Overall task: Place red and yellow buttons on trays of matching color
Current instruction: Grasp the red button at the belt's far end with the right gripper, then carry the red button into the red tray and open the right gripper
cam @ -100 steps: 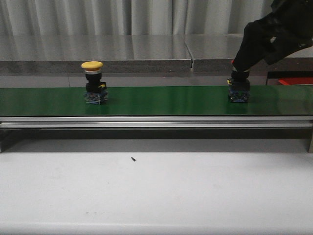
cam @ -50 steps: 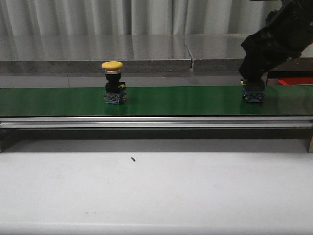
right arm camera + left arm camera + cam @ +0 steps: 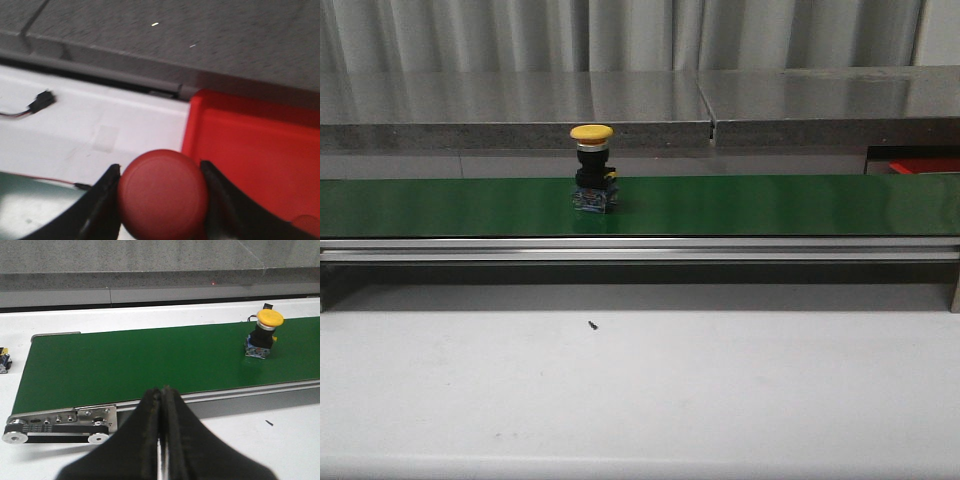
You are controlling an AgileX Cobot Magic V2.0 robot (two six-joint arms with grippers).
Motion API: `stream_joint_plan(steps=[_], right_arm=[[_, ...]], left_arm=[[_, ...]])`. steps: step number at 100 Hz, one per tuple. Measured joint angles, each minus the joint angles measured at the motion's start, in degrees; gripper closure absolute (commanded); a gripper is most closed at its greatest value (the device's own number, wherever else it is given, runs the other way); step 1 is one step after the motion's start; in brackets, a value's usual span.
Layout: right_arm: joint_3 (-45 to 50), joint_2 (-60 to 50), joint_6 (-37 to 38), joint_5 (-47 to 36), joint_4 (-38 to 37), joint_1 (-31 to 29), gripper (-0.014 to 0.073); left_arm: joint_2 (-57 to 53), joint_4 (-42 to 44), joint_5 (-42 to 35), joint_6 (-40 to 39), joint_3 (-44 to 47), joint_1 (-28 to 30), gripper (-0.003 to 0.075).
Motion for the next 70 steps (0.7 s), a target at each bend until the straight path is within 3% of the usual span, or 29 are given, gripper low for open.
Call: stream_joint_plan(steps=[20,42,70], right_arm=[[-9.43,9.35,0.20,2.93,-0.34,-4.67,0.0450],[-18.13,19.58,0.71,4.10,-0.44,-4.79,0.0450],[-22.69,28.44,1.94,4.14,-0.44,-4.79,0.0450]], left_arm=[[0.00,0.00,0.00,0.00,0.00,0.00,0.0739],[0.00,0.00,-0.02,0.09,0.00,0.00,0.0739],[0.00,0.00,-0.12,0.09,0.00,0.00,0.0739]])
